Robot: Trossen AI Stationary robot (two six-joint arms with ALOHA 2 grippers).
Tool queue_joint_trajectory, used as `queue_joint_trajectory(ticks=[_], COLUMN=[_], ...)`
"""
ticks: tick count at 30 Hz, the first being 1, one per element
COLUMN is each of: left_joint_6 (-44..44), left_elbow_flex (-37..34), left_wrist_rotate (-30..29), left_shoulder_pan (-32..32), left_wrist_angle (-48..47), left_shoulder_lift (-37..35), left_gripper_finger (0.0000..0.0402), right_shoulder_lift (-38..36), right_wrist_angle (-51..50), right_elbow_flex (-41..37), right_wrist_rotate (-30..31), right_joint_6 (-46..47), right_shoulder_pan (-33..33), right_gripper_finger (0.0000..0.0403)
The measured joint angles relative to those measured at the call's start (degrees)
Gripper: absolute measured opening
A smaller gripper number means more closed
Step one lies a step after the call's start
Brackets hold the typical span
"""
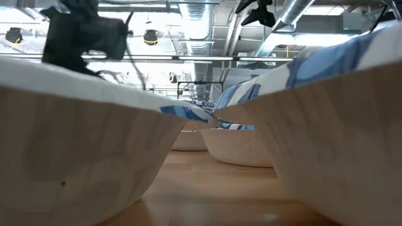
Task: Nest bowls inside each other
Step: Stack the blue bowl on top of the blue bowls
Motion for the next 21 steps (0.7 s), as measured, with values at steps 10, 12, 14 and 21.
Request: queue_joint_trajectory(ticks=[10, 12, 14, 21], left_joint_6=[-15.5, -23.0, -31.9, -57.3], left_elbow_flex=[11.3, 11.7, 12.2, 12.4], left_wrist_rotate=[4.9, 6.0, 5.8, -1.4], left_shoulder_pan=[1.8, 1.4, -0.4, -11.3], left_wrist_angle=[-4.4, -4.3, -3.8, 8.2], left_shoulder_lift=[0.4, 0.4, 0.4, 2.1], left_gripper_finger=[0.0181, 0.0181, 0.0181, 0.0181], right_shoulder_lift=[0.0, 0.0, 0.0, 0.0], right_wrist_angle=[0.0, -0.1, -0.2, -0.1], right_elbow_flex=[0.0, 0.0, 0.0, 0.0], right_wrist_rotate=[0.0, 0.0, 0.0, 0.2], right_joint_6=[-1.8, -2.9, -3.8, -7.2], right_shoulder_pan=[-1.9, -2.5, -3.4, -6.4], right_gripper_finger=[0.0230, 0.0230, 0.0230, 0.0230])
